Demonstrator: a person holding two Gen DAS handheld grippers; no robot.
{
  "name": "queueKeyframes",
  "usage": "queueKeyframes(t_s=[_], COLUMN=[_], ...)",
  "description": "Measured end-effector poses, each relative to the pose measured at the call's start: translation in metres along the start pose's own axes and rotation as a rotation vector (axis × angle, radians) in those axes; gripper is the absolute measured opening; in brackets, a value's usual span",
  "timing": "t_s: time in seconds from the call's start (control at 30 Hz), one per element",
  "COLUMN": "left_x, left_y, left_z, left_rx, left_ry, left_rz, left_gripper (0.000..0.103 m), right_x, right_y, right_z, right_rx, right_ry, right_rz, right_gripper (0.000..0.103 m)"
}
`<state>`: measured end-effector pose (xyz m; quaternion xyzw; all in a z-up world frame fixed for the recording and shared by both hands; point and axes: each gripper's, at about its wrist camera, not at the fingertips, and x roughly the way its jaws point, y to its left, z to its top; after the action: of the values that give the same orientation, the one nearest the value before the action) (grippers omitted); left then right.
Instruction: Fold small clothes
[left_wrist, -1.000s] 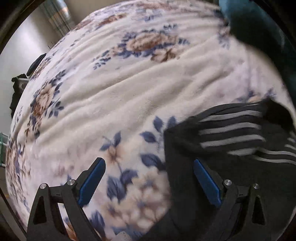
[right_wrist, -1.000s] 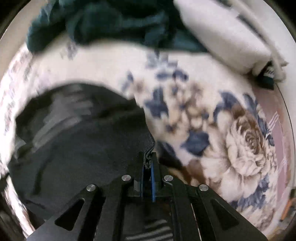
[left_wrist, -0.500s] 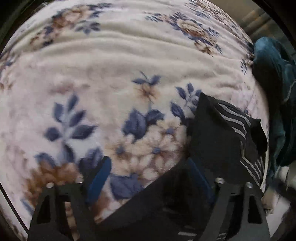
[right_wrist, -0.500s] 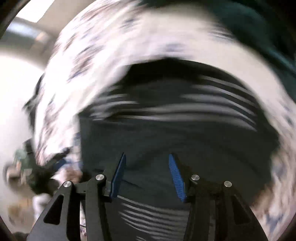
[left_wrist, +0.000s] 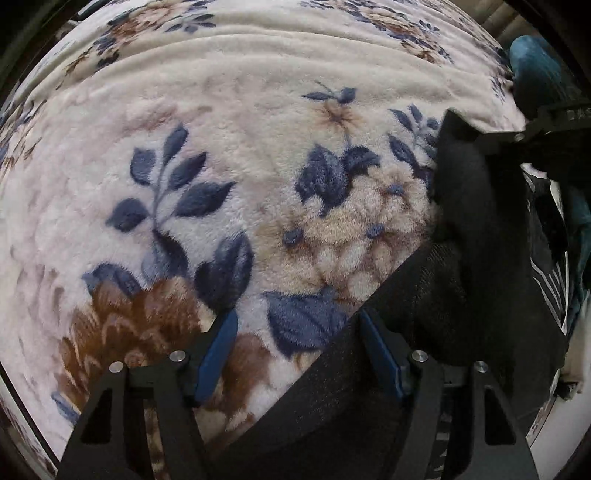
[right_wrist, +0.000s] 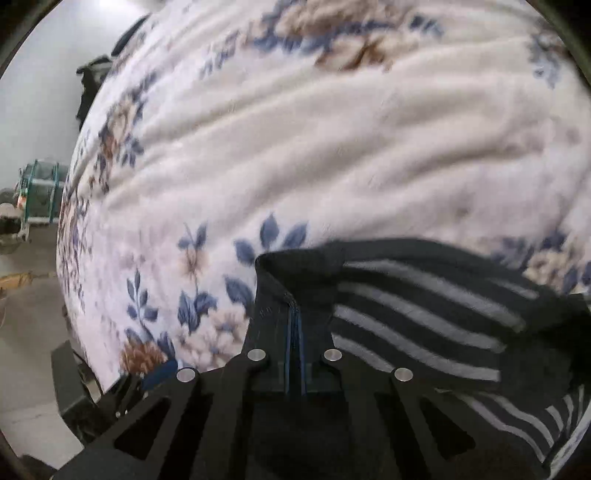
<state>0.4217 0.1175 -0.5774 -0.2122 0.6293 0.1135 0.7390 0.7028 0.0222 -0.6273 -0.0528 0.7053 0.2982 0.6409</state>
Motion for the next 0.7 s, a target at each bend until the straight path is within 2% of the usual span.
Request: queueKeyframes(t_s=[0.1,0.2,0.3,0.37,0.43,0.5,0.57,0.6,0.7], left_x=[0.001,-0.003,-0.018,-0.026,-0.029,-0.032,-0.033,-0.033,-0.023], left_y=[-0.001,0.004,0.006,0.003,-0.004,-0.012,-0.032,-0.044,-0.07], left_z=[0.002,0.012,0.027,0.035,0.049,0.059,0.076,0.087,0.106], left_rx=[-0.013,-0.04,-0.073,-0.08,-0.079,-0.056,-0.001,0.034,0.115], left_ry=[0.009,0.019,-0.005,-0.024,-0.033,-0.045,-0.067,-0.075,-0.089], left_rz=[-0.011,-0.028,-0.058,-0.078,-0.111,-0.135,-0.149,-0.16,-0.137], left_gripper=[0.067,0.067,0.067,0.067,0.067,0.068,0.079,0.082,0.082], right_x=[-0.019,-0.031,-0.034,-0.034,-0.034,-0.039,-0.064,-0.079,-0.117], right_y=[-0.014,-0.035,-0.053,-0.061,-0.067,-0.081,-0.094,-0.102,-0.132], right_z=[0.006,0.012,0.014,0.015,0.015,0.012,-0.006,-0.02,-0.073], right_rx=[0.047,0.111,0.153,0.177,0.193,0.261,0.332,0.366,0.465], right_ry=[-0.069,-0.098,-0.113,-0.127,-0.126,-0.088,-0.167,-0.209,-0.297], right_rz=[-0.045,-0.083,-0.132,-0.143,-0.112,-0.03,-0.015,-0.014,-0.045], right_gripper=[0.003,0.002,0.002,0.002,0.003,0.012,0.043,0.047,0.048])
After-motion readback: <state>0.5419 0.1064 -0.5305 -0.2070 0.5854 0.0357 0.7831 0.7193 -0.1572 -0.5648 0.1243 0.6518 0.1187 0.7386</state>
